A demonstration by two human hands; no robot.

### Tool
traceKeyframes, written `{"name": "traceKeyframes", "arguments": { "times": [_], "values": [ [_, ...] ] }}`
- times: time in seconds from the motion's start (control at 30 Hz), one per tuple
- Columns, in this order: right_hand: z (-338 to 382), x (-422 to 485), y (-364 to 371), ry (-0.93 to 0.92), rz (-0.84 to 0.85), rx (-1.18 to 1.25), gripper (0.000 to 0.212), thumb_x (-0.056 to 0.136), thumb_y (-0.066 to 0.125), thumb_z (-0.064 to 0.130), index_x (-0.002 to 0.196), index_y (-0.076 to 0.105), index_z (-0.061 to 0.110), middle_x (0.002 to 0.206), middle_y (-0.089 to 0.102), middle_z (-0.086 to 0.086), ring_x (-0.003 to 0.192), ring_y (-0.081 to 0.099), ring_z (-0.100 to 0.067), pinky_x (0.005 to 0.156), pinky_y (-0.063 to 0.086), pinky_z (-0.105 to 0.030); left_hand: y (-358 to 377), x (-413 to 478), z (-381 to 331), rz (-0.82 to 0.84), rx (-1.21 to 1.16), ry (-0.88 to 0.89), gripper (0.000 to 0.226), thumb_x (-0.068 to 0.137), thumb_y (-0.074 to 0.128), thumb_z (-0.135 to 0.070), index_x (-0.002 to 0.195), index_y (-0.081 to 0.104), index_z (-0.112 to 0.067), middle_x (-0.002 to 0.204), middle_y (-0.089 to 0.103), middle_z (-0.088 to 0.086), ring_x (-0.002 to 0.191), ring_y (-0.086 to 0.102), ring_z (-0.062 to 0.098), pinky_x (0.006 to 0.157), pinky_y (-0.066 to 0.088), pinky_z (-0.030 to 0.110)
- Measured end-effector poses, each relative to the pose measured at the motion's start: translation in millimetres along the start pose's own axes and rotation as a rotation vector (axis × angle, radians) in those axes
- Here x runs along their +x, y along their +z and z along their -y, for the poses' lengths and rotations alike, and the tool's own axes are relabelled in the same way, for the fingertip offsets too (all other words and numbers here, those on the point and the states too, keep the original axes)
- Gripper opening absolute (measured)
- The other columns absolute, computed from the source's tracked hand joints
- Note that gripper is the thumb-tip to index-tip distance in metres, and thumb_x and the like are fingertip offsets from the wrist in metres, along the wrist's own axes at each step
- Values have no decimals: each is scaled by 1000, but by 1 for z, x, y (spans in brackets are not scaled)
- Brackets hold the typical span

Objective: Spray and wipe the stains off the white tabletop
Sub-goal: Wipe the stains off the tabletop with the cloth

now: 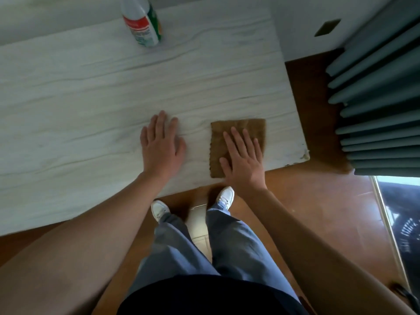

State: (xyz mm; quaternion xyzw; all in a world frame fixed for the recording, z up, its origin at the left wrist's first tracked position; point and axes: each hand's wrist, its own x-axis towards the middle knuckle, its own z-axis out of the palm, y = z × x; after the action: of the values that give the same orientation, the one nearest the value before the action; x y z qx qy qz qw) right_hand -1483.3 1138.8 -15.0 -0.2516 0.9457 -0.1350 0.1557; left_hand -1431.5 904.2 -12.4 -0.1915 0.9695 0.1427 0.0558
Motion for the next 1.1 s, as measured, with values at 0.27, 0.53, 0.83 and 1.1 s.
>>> {"name": "traceKeyframes", "arguments": {
  "times": [0.27, 0.53, 0.83, 1.1],
  "values": [
    [-77, 14, -32, 21, -31, -22, 64, 104, 37, 43, 161, 19, 22, 169, 14, -1, 157, 1, -24, 127, 2, -48, 18, 2, -4, -66, 7, -61, 61, 101, 32, -37, 159, 33, -19, 171, 20, 13, 160, 12, 33, 129, 6, 52],
    [-8, 19, -3, -384, 71, -70, 64, 99, 46, 33, 159, 28, 23, 168, 20, 0, 157, 8, -26, 126, 6, -52, 14, 3, -5, -72, -36, -88, 67, 98, 32, -39, 160, 33, -14, 172, 21, 11, 160, 13, 30, 129, 7, 51],
    [37, 142, -8, -366, -11, -112, 61, 99, 40, 38, 158, 31, 26, 167, 23, 1, 156, 14, -27, 125, 8, -53, 20, 6, 2, -105, 39, -52, 64, 101, 34, -39, 159, 35, -11, 169, 27, 14, 158, 21, 32, 128, 16, 53],
    [59, 238, -23, -173, -25, -118, 62, 102, 30, 42, 161, 19, 27, 170, 13, 0, 157, 5, -28, 126, 1, -52, 20, 8, 3, -93, 37, -59, 64, 99, 37, -36, 159, 35, -13, 170, 26, 10, 159, 21, 30, 129, 13, 51]
  ]
}}
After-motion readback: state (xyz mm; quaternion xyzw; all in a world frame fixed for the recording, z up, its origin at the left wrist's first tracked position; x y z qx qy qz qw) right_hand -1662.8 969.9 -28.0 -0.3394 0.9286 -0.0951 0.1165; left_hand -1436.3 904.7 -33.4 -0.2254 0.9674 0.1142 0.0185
